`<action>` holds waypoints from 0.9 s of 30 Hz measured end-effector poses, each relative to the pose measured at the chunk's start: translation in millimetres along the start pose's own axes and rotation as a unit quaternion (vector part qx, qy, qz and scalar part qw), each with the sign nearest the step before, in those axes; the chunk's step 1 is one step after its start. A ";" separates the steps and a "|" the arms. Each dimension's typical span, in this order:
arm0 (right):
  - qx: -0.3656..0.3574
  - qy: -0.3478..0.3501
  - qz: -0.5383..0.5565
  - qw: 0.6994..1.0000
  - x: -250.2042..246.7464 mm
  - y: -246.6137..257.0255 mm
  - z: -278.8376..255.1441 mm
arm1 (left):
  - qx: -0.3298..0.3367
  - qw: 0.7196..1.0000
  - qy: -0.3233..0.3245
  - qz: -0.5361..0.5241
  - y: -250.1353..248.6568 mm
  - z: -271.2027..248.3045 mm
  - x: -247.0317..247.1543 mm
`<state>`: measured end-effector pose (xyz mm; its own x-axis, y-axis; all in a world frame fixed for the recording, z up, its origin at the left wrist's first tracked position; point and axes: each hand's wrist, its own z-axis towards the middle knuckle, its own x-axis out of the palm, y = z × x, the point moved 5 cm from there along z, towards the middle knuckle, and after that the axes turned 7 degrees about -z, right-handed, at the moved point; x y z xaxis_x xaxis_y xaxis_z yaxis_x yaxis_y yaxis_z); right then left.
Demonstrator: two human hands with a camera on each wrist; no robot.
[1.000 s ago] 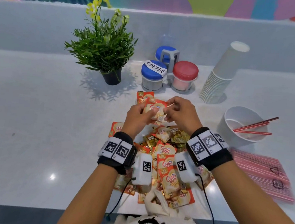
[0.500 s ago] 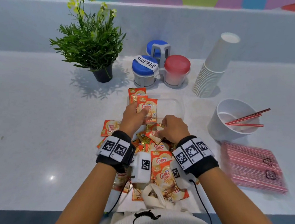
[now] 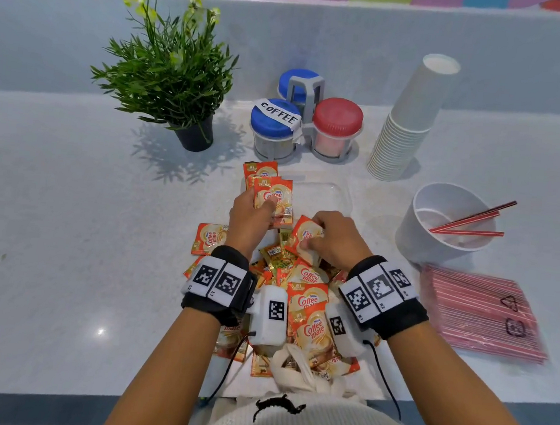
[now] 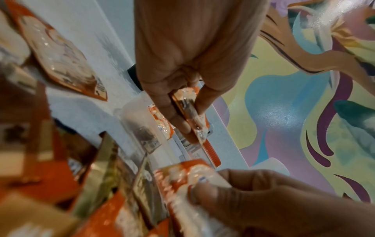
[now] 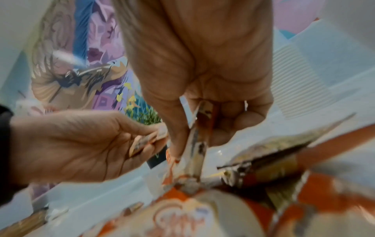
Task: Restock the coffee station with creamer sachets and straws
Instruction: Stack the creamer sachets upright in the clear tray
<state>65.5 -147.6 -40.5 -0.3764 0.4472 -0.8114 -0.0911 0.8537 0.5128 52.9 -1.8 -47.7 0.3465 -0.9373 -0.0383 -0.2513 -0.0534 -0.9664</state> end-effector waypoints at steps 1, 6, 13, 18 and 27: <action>-0.009 -0.024 0.025 0.999 -7.2 0.8 -1.2 | -0.002 1.000 -0.011 -0.002 -0.2 0.6 -2.0; -0.041 -0.123 0.145 0.981 -37.9 11.8 -7.9 | -0.034 0.999 -0.001 -0.018 1.1 -3.3 5.5; -0.030 -0.131 0.216 0.967 -26.4 17.1 -9.4 | -0.030 0.995 0.068 -0.065 -13.1 -16.8 30.9; 0.006 -0.120 0.219 0.968 -16.2 14.6 -12.1 | 0.032 0.997 0.068 -0.014 -18.4 -21.8 27.7; 0.024 -0.080 0.278 0.957 -8.5 8.6 -14.6 | 0.050 0.998 -0.010 0.028 -15.4 -23.2 12.7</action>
<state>54.5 -147.9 -25.1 -0.2083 0.8678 -0.4511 0.1259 0.4812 0.8675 40.1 -21.0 -27.4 0.3527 -0.9307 -0.0965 -0.1786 0.0343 -0.9833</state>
